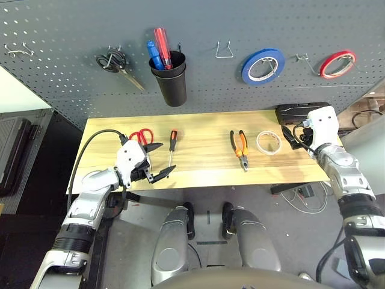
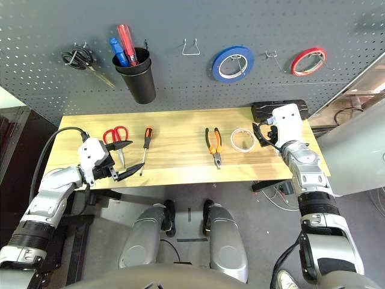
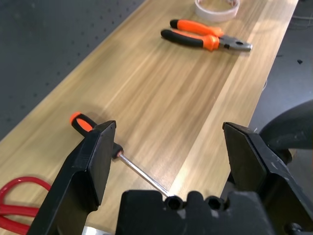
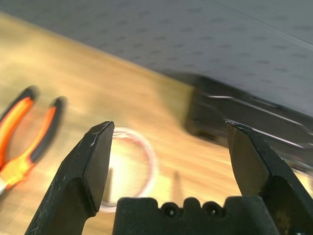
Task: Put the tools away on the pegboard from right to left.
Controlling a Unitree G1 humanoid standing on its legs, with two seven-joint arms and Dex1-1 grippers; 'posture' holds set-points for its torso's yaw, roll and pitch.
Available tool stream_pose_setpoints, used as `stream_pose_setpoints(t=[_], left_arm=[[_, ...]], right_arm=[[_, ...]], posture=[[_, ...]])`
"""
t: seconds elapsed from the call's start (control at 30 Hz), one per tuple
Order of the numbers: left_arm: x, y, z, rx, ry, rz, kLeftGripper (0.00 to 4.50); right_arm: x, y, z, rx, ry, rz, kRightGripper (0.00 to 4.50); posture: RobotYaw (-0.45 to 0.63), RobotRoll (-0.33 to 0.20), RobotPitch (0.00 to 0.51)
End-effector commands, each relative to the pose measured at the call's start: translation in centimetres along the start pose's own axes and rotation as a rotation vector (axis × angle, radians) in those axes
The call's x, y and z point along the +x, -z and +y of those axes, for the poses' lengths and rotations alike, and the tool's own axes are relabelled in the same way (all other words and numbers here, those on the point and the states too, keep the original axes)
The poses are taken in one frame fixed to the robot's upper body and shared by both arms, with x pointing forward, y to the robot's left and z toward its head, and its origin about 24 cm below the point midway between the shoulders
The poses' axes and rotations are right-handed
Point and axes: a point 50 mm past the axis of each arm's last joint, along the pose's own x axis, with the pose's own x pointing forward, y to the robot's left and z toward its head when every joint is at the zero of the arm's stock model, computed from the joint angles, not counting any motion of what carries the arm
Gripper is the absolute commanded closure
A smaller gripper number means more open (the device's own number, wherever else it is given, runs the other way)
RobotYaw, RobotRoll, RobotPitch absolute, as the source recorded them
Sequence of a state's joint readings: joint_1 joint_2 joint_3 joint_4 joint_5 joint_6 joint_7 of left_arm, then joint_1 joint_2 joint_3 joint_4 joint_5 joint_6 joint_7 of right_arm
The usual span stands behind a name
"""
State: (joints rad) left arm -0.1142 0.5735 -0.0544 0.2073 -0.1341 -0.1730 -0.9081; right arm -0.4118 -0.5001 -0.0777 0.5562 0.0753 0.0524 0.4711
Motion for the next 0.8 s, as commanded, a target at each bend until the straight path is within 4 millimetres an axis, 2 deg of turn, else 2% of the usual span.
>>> stream_pose_setpoints(t=[0.03,0.4,0.8], left_arm=[[0.0,0.3,-0.9,0.042,0.034,0.037,0.03],[0.2,-0.2,-1.3,0.081,0.043,0.057,0.03],[-0.1,-1.0,-2.0,0.092,0.030,0.076,0.03]], right_arm=[[0.0,1.5,0.8,-0.036,-0.130,0.111,0.00],[1.8,2.2,1.2,-0.198,-0.363,0.339,0.00],[3.0,2.6,1.6,-0.310,-0.432,0.490,0.00]], posture=[[0.03,0.000,0.284],[0.07,0.000,0.322],[0.13,0.000,0.352]])
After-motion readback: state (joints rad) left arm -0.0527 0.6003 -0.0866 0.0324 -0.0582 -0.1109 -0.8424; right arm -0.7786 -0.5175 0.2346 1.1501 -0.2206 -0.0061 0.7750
